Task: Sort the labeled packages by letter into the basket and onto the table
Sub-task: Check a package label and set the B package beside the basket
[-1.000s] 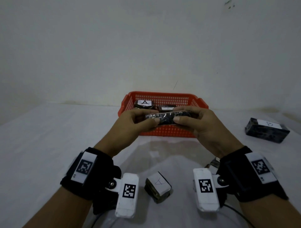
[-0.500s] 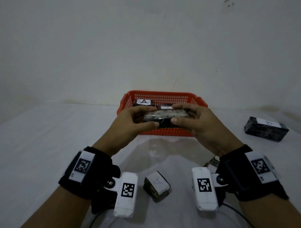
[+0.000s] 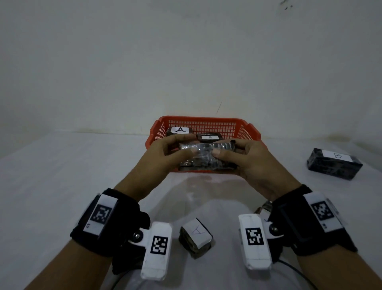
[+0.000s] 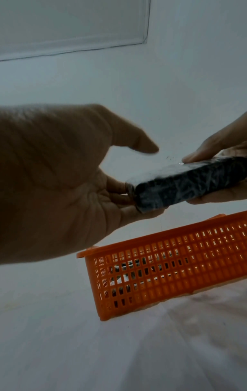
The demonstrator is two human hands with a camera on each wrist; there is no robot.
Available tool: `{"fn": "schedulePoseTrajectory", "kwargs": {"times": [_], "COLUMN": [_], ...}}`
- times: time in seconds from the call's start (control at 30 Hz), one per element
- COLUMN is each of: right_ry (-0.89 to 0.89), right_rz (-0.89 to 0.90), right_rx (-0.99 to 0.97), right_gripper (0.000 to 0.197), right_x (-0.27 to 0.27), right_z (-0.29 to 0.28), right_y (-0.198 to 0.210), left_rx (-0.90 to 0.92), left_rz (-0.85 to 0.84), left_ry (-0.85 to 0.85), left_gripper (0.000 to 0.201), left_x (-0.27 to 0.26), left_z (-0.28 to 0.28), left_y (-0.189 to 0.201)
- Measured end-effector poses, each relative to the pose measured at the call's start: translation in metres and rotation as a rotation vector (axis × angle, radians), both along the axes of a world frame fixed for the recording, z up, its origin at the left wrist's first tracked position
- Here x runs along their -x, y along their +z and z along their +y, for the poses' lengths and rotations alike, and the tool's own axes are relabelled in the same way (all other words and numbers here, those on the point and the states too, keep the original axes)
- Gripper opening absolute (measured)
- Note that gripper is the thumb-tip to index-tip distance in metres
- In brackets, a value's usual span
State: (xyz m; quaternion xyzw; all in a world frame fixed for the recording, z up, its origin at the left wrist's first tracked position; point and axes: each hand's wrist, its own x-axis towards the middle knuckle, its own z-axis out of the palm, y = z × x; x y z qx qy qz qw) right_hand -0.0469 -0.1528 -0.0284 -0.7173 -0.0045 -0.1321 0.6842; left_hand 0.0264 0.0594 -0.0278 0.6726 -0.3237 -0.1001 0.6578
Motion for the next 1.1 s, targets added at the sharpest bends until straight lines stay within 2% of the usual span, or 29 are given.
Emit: {"fn": "schedulePoseTrajectory", "kwargs": {"times": [0.07, 0.13, 0.23, 0.37, 0.5, 0.57, 0.67, 0.73, 0.83, 0.9, 1.03, 1.1], "right_ry": [0.0, 0.004, 0.023, -0.033, -0.018, -0.03, -0.07, -0.089, -0.038, 0.011, 0.075, 0.136], "right_rz": [-0.012, -0.015, 0.001, -0.034, -0.039, -0.058, -0.11, -0.164, -0.188, -0.172, -0.094, -0.033], "right_rx": [0.023, 0.017, 0.011, 0.115, 0.082, 0.109, 0.087, 0.034, -0.089, -0.113, -0.142, -0.17], "right_gripper": [0.03, 0.041, 0.049, 0.042, 0.03, 0.024, 0.032, 0.042, 0.039, 0.03, 0.029, 0.045], "right_x": [-0.001, -0.003, -0.004, -0.003, -0.002, -0.001, -0.002, -0.004, -0.003, -0.001, 0.002, 0.003], "right_z": [0.0, 0.002, 0.006, 0.004, 0.005, 0.005, 0.005, 0.004, 0.003, 0.004, 0.009, 0.007], "right_y": [-0.001, -0.002, -0.002, -0.002, -0.001, 0.0, 0.0, 0.0, 0.005, 0.008, 0.009, 0.008], "left_rx": [-0.021, -0.008, 0.04, 0.065, 0.059, 0.047, 0.023, -0.004, -0.022, -0.001, 0.05, 0.068], "left_rz": [-0.027, -0.042, -0.022, -0.003, -0.024, -0.036, -0.103, -0.125, -0.14, -0.147, -0.132, -0.131], "left_ry": [0.047, 0.072, 0.091, 0.069, 0.086, 0.061, 0.023, 0.018, 0.049, 0.064, 0.04, 0.026], "left_gripper": [0.03, 0.024, 0.024, 0.024, 0.024, 0.031, 0.048, 0.05, 0.044, 0.041, 0.038, 0.037], "left_x": [-0.001, -0.002, -0.003, -0.005, -0.007, -0.006, -0.004, -0.004, -0.004, -0.005, -0.005, -0.004], "left_z": [0.0, 0.0, 0.001, 0.001, 0.004, 0.005, 0.005, 0.002, 0.0, 0.001, 0.001, 0.001], "left_y": [0.0, -0.001, -0.001, -0.001, 0.0, 0.0, 0.001, 0.001, 0.0, -0.001, 0.0, 0.0]}}
